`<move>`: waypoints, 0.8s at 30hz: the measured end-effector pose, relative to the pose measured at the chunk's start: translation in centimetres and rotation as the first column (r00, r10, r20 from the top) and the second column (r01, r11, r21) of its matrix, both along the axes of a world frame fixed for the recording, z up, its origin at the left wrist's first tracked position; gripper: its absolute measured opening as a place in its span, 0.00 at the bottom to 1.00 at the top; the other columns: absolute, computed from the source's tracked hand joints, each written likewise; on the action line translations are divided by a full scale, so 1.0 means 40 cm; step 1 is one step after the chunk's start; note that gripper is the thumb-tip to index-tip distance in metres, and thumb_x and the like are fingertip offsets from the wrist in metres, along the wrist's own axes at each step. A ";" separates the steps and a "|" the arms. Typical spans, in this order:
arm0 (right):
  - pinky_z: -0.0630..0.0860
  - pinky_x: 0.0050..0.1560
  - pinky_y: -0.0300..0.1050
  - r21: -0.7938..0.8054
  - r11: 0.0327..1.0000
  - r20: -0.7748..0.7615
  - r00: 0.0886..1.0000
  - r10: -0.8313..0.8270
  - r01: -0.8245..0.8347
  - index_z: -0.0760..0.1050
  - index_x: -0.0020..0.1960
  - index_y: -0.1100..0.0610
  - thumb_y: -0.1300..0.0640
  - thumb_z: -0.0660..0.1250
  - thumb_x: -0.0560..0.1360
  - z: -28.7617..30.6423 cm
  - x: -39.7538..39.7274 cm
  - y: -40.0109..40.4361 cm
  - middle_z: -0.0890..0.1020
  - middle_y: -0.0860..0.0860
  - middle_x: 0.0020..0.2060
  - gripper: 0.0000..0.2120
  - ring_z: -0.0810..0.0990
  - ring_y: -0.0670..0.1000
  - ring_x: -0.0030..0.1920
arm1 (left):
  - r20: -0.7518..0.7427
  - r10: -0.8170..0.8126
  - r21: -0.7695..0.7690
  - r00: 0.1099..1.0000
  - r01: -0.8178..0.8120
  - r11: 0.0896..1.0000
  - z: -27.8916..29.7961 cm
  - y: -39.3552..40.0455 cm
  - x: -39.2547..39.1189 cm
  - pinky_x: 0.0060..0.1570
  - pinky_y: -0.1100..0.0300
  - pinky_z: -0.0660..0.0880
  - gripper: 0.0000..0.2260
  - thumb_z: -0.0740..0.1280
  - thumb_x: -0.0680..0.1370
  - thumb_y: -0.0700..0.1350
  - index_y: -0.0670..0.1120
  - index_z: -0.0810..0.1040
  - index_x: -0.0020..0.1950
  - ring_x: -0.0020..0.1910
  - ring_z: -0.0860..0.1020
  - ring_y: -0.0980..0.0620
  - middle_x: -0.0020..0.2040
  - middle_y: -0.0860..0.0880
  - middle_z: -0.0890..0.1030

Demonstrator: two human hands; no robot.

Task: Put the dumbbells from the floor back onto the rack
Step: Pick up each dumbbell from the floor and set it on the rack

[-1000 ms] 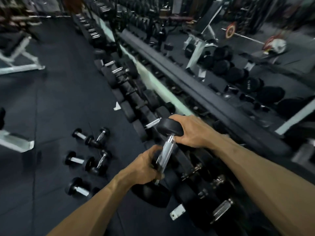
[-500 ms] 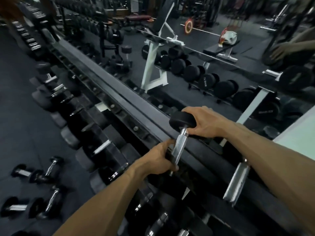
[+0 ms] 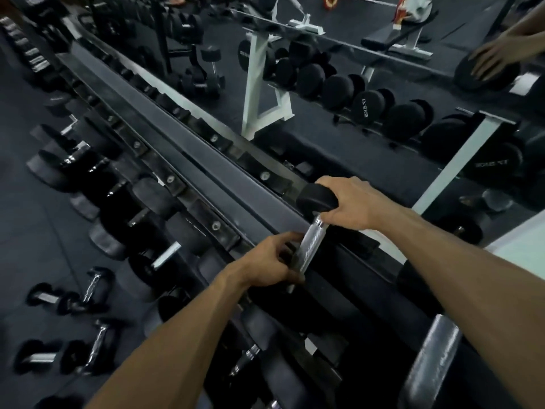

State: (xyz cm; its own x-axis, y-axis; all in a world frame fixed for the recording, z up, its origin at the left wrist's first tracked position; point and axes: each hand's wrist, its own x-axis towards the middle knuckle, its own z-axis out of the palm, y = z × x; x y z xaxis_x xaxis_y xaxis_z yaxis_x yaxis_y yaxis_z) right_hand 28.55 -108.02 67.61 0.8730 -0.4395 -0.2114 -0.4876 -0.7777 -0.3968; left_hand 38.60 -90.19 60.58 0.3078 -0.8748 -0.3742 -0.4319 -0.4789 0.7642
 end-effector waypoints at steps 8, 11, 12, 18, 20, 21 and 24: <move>0.79 0.52 0.54 -0.037 0.999 -0.065 0.997 -0.032 0.029 0.66 0.68 0.50 0.51 0.73 0.71 0.022 -0.006 0.029 0.79 0.51 0.51 0.29 0.80 0.54 0.48 | 0.067 0.128 -0.032 0.989 -0.127 0.991 0.041 0.033 -0.028 0.53 0.59 0.78 0.25 0.77 0.68 0.52 0.52 0.76 0.63 0.49 0.80 0.55 0.51 0.53 0.81; 0.76 0.57 0.55 -0.114 0.993 -0.043 0.999 -0.021 0.016 0.62 0.74 0.51 0.48 0.72 0.71 0.039 0.013 0.058 0.72 0.54 0.63 0.35 0.76 0.58 0.59 | 0.103 0.132 -0.031 0.986 -0.129 0.991 0.065 0.063 -0.028 0.51 0.60 0.77 0.22 0.75 0.70 0.54 0.51 0.76 0.62 0.48 0.80 0.56 0.49 0.53 0.82; 0.75 0.59 0.55 -0.136 0.991 -0.026 1.000 -0.010 0.006 0.61 0.75 0.52 0.47 0.72 0.71 0.046 0.020 0.071 0.70 0.54 0.66 0.36 0.74 0.58 0.62 | 0.114 0.138 -0.033 0.984 -0.136 0.990 0.071 0.076 -0.026 0.51 0.58 0.78 0.22 0.74 0.71 0.55 0.51 0.76 0.62 0.47 0.80 0.56 0.49 0.53 0.83; 0.72 0.63 0.55 -0.133 0.985 0.063 0.991 0.116 -0.107 0.63 0.74 0.52 0.44 0.69 0.74 0.096 0.091 0.203 0.70 0.55 0.67 0.32 0.70 0.58 0.67 | 0.098 0.253 -0.024 0.962 -0.252 0.967 0.090 0.221 -0.002 0.56 0.56 0.76 0.25 0.71 0.72 0.60 0.52 0.74 0.65 0.53 0.79 0.53 0.56 0.52 0.80; 0.72 0.64 0.54 -0.120 0.977 0.063 0.981 0.184 -0.176 0.63 0.74 0.53 0.44 0.69 0.74 0.104 0.128 0.268 0.70 0.55 0.67 0.33 0.71 0.58 0.67 | 0.076 0.305 -0.011 0.949 -0.305 0.952 0.093 0.300 0.003 0.58 0.55 0.75 0.24 0.71 0.72 0.61 0.53 0.74 0.65 0.53 0.78 0.54 0.55 0.53 0.79; 0.71 0.64 0.54 -0.115 0.969 0.049 0.973 0.224 -0.218 0.63 0.74 0.53 0.44 0.69 0.74 0.104 0.149 0.305 0.71 0.55 0.68 0.33 0.71 0.58 0.67 | 0.075 0.335 -0.009 0.939 -0.336 0.942 0.092 0.345 0.007 0.58 0.56 0.75 0.23 0.71 0.72 0.60 0.53 0.74 0.63 0.53 0.78 0.55 0.54 0.54 0.79; 0.72 0.63 0.53 -0.108 0.932 0.001 0.937 0.348 -0.346 0.63 0.74 0.54 0.44 0.69 0.74 0.090 0.216 0.431 0.71 0.56 0.67 0.33 0.72 0.58 0.66 | 0.107 0.445 -0.003 0.889 -0.447 0.895 0.084 0.491 0.022 0.55 0.62 0.73 0.16 0.70 0.74 0.58 0.55 0.74 0.59 0.49 0.77 0.57 0.49 0.57 0.77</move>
State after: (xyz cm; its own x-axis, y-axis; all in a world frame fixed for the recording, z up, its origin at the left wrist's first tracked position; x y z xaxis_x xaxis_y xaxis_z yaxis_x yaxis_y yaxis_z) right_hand 37.17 -90.80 71.22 0.9786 -0.1268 -0.1619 -0.1725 -0.9348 -0.3105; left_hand 39.47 -70.55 63.96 0.7012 -0.6287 -0.3362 -0.2445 -0.6550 0.7150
